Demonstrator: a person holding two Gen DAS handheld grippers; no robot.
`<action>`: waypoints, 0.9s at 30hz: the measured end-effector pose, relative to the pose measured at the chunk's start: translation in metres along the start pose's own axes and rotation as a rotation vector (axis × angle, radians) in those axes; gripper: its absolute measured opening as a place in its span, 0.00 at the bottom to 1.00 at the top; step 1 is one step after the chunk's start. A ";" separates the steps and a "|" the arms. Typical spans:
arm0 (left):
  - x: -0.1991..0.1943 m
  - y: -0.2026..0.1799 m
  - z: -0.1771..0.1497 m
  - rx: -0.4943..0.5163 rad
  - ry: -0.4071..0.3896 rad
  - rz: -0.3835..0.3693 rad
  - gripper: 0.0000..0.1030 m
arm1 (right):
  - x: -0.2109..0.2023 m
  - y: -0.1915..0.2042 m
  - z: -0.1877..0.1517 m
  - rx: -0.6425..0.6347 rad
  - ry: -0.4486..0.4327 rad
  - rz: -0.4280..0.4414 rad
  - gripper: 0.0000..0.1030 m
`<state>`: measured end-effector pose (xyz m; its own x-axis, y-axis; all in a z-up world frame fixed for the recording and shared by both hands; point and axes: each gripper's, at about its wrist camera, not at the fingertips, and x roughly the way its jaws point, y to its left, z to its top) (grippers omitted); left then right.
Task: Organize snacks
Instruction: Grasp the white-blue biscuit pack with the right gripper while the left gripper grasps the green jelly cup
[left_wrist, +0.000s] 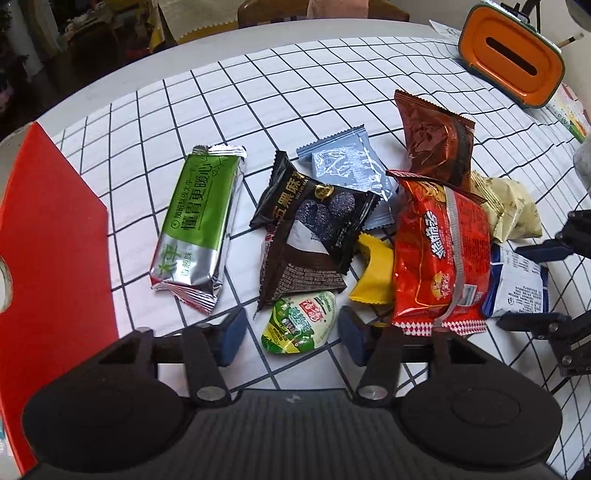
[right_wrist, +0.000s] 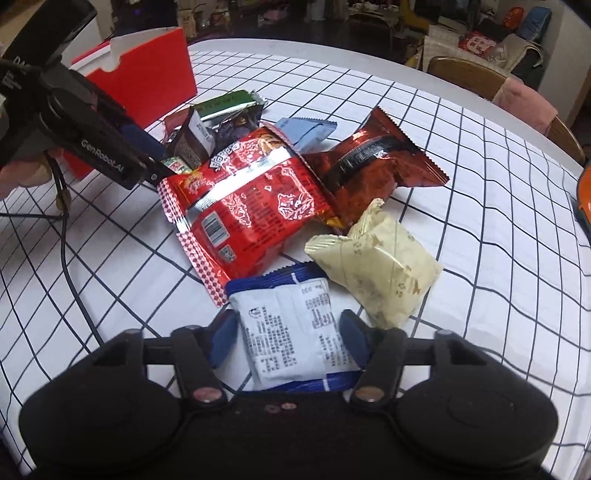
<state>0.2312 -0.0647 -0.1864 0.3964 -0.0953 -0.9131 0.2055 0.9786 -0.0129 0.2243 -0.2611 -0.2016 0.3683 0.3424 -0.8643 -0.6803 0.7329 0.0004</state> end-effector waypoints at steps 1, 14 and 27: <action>0.000 0.000 0.000 0.003 -0.002 0.005 0.39 | -0.001 0.001 -0.001 0.004 -0.002 -0.005 0.51; -0.012 0.001 -0.020 -0.046 -0.004 0.027 0.31 | -0.014 0.019 -0.011 0.133 -0.018 -0.020 0.46; -0.065 0.009 -0.060 -0.117 -0.042 0.025 0.31 | -0.046 0.052 -0.001 0.215 -0.071 -0.032 0.46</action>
<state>0.1534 -0.0389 -0.1513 0.4378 -0.0756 -0.8959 0.0900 0.9951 -0.0399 0.1710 -0.2392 -0.1629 0.4364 0.3515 -0.8282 -0.5194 0.8501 0.0871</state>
